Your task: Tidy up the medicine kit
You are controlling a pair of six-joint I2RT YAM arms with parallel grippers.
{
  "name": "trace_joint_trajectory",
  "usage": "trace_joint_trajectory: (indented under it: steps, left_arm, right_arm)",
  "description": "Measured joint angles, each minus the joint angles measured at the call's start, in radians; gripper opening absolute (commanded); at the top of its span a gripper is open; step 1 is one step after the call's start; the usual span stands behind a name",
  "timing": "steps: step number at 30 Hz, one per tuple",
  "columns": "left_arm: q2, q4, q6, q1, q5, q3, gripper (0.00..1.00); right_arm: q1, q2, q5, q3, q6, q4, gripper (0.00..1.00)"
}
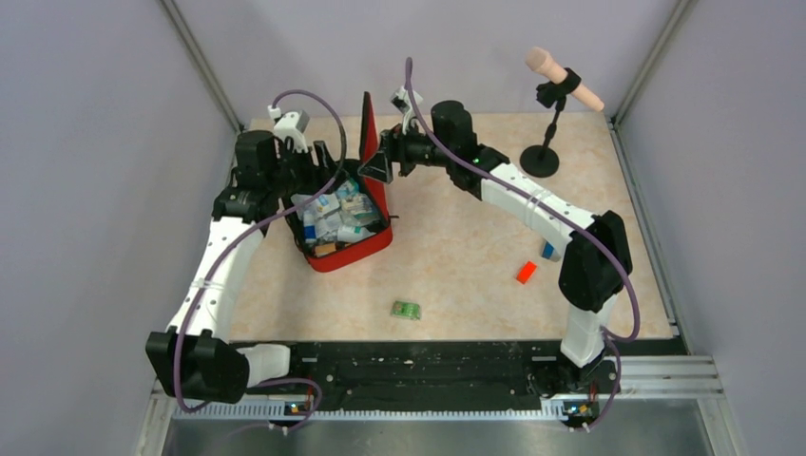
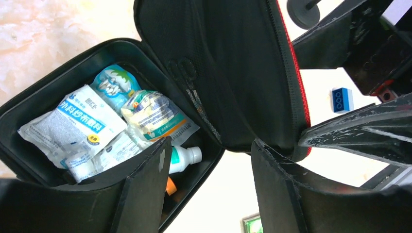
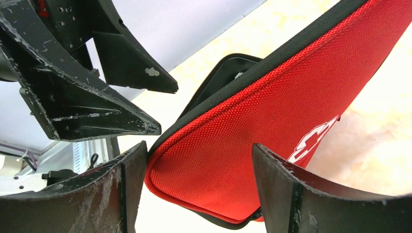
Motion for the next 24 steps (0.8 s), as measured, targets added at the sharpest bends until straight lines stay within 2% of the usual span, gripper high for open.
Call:
trace_joint_trajectory:
  steps: [5,14,17,18,19,24]
  left_arm:
    - [0.044,0.035,-0.045,0.000,0.011,0.023,0.66]
    - [0.368,0.071,-0.161,-0.009,0.042,0.245,0.60]
    - [0.418,0.061,-0.169,-0.023,0.046,0.259,0.53]
    - [0.427,0.053,-0.168,-0.027,0.045,0.261,0.50]
    - [0.430,0.043,-0.167,-0.030,0.041,0.261,0.47]
    - [0.405,0.038,-0.176,-0.035,0.032,0.230,0.20]
  right_arm:
    - [0.006,0.000,0.037,0.014,-0.014,-0.024,0.75]
    - [0.035,0.000,0.081,0.022,-0.058,-0.037,0.74]
    - [0.039,0.000,0.095,0.027,-0.071,-0.044,0.81]
    - [0.039,0.000,0.104,0.032,-0.072,-0.048,0.95]
    - [0.039,0.000,0.116,0.033,-0.076,-0.052,0.98]
    - [0.040,0.024,0.171,0.082,-0.039,-0.093,0.99]
